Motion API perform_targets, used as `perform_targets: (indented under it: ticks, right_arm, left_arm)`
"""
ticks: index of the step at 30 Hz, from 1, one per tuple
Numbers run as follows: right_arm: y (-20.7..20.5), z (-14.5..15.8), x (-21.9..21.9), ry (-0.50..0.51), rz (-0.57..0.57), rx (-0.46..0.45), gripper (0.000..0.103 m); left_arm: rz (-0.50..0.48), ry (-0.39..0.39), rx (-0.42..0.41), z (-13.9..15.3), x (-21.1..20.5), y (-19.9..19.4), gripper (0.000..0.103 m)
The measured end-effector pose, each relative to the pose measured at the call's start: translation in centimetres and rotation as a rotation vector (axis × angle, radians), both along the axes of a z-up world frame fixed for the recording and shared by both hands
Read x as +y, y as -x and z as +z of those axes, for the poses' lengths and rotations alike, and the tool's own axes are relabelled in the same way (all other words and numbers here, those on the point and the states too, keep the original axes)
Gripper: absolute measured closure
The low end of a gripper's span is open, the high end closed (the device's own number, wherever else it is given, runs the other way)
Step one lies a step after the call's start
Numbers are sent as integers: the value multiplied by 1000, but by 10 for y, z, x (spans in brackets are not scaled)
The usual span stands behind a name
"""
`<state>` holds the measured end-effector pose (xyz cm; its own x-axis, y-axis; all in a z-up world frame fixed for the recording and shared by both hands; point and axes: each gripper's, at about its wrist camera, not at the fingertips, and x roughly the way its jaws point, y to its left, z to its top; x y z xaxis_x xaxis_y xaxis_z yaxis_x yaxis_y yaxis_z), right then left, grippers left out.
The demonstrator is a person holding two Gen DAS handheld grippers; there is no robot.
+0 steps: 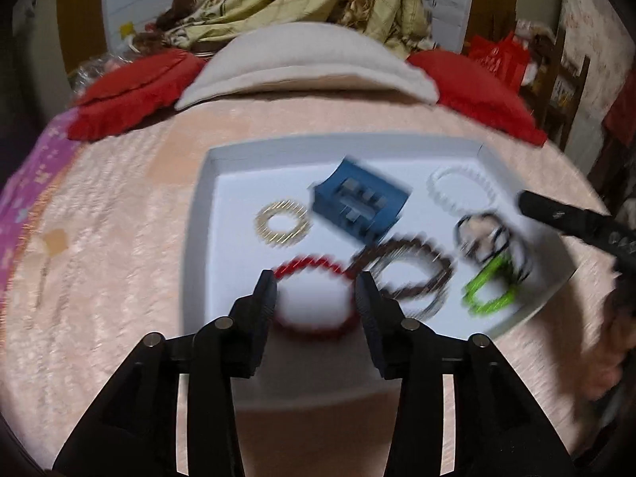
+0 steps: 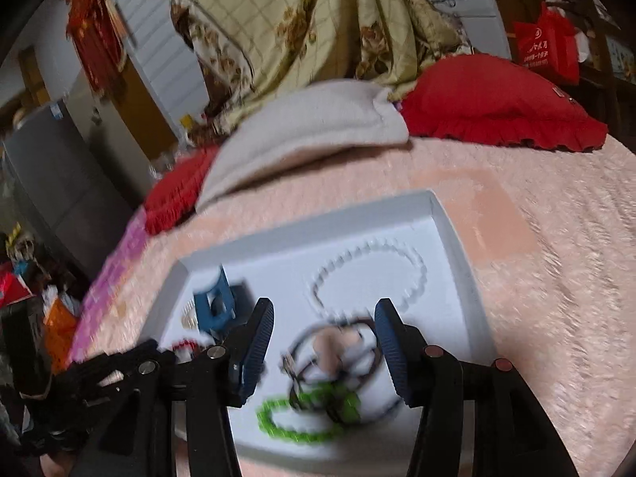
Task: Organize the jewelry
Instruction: 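Lower both items into the tray and open both tools, then withdraw both open tools from the tray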
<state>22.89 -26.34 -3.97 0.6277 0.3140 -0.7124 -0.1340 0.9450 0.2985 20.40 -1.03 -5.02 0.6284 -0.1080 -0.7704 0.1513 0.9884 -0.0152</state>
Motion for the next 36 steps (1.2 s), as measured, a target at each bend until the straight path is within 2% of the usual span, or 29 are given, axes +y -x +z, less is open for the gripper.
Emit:
perform_targets:
  ticks: [1,3,6,9,12,14,16,18,20,21,22,24,26,28,33,36]
  right_arm:
    - [3,-5,-1,16,15,32,52]
    - [11,-15,-3,62,33,87,52]
    - [27,-15,-7,181,9,58,52]
    - [45,-16,-17,129,24,37,52]
    - [58,-16,-15,161,47,30,51]
    - [69,-16,-12,163,74,14,46]
    - [79,-11,-13,155,69,-4,44]
    - [95,3,-13,132,56,-52,44]
    - [113,19,-9,120,53,-99,42]
    - [128,28,-7,124,37,-121,34]
    - [138,33,-5,126,18,-132,23]
    - [164,40,-1,110,1,-160,15]
    - [182,41,5,103,7,-170,14]
    - [199,41,13,120,26,-190,14]
    - [219,35,23,232,32,-233,14]
    - [222,35,13,232,20,-237,14]
  left_arm:
    - [5,-16,15,-5,1,1,61]
    - [20,18,32,-13,11,7,55]
    - [39,22,26,-13,18,16,52]
    - [37,1,6,-13,17,28,51]
    - [44,-4,8,-13,19,41,50]
    - [52,-3,18,-12,20,47,50]
    - [56,24,48,-7,21,51,50]
    - [68,65,12,10,26,65,50]
    - [87,70,-66,35,28,86,38]
    - [103,67,-109,48,28,98,21]
    - [111,69,-138,57,29,107,10]
    - [99,68,-196,77,24,133,0]
    - [65,52,-181,84,16,149,0]
    - [38,33,-208,89,7,169,0]
    - [100,-106,-270,102,-14,202,0]
    - [115,-97,-249,106,-13,210,0]
